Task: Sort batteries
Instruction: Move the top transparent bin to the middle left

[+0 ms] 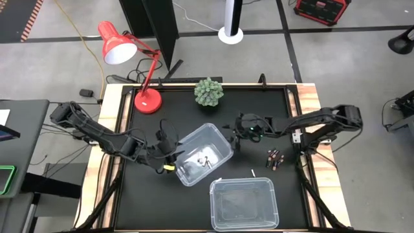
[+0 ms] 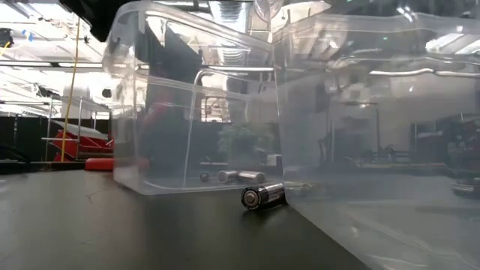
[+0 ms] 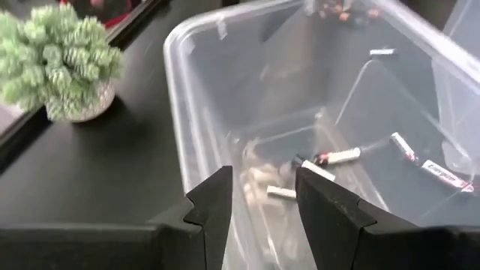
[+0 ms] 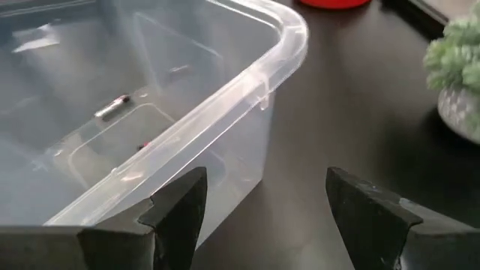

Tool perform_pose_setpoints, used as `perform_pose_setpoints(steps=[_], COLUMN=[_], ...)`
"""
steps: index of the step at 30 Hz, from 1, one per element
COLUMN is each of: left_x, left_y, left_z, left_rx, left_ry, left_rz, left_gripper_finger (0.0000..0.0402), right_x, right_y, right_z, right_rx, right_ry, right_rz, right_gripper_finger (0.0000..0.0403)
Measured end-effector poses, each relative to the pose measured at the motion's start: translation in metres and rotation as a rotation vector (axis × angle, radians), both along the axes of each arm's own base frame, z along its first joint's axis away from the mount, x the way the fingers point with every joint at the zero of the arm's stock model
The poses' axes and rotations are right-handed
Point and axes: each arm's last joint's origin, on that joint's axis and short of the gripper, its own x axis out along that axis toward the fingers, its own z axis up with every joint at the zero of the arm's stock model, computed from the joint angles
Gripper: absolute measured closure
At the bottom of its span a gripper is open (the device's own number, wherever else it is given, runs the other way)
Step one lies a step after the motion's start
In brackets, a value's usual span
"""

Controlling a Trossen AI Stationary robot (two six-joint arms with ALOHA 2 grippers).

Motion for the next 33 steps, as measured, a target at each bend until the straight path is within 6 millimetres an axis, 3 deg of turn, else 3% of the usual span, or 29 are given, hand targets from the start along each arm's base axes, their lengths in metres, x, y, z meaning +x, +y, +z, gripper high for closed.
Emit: perform_pose_setpoints(steps=[16,26,33], left_x=[0.002,0.015,0.016], left_y=[-0.003,-0.013,-0.016], left_z=[0.004,0.029,0.032], left_rx=[0.042,0.097,0.099], left_ry=[-0.025,-0.228,-0.247], left_rz=[-0.038,-0.274,-0.341], left_gripper_finger=[0.0260,0.0260,0.0262], right_x=[0.063,0.040,0.002], right_y=[-0.026,-0.025,-0.016], right_z=[-0.004,0.022,0.033], right_rx=[-0.045,-0.063,-0.090], right_ry=[0.035,0.102,0.183], right_rz=[-0.022,-0.009,0.011], right_gripper_finger=[0.0111,0.0111,0.0111])
